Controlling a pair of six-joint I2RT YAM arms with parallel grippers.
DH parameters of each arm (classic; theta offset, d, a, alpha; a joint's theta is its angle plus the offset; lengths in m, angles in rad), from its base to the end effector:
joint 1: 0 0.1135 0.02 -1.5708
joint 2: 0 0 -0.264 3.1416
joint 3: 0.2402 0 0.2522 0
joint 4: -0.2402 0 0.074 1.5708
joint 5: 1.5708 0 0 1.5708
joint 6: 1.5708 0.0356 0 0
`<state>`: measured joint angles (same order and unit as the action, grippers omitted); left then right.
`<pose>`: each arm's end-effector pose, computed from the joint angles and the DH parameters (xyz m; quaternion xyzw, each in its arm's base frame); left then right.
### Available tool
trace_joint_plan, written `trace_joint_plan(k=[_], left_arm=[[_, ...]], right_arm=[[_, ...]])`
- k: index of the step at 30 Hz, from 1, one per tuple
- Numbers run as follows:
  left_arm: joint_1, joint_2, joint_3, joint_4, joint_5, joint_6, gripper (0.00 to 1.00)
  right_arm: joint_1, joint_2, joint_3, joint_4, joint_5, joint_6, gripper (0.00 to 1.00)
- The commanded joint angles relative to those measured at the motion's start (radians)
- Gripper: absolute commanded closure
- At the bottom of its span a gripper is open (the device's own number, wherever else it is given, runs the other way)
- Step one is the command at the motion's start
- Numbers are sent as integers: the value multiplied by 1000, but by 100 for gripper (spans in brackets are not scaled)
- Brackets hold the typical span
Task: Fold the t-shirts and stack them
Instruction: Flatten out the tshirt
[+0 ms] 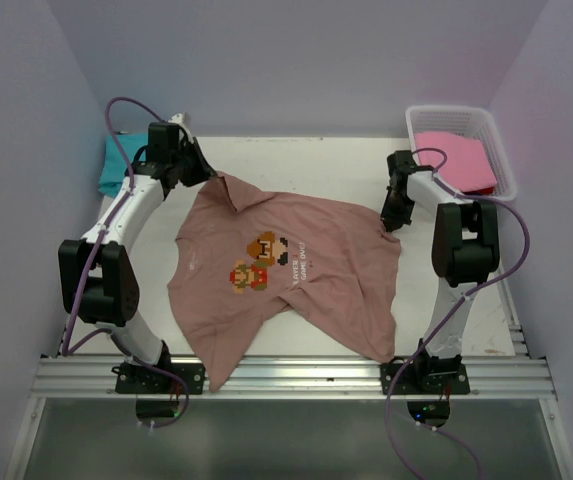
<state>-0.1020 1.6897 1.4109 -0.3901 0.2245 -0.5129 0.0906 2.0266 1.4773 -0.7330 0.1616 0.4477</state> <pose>0.3858 -0.0475 0.2985 -0.1347 0.8855 -0.2272 0.3823 0.4064 0.0312 0.1692 0.1866 0.9686 -0.0389 0.1594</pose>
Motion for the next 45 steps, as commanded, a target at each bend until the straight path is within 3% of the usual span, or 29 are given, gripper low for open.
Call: trace_joint_plan(k=[1,7,19,35,45], left_arm=[[8,-47,-6,27,12,2,100],[8,-47,-12,34,13,-1,100],[10,-51,8,23,6,10,100],[10,-58,-17,34,21,-3,100],[15,-62,-23,34,19,-3,100]], right_arm=[[-3,-43,43,-3,-4,-6,100],[-2,-149,81,-31,21,-7,100],[-3,-210,166,-62,42,-7,100],[-3,40,175,-39,-8,9,100],[-3,46,159,-22,6,2,100]])
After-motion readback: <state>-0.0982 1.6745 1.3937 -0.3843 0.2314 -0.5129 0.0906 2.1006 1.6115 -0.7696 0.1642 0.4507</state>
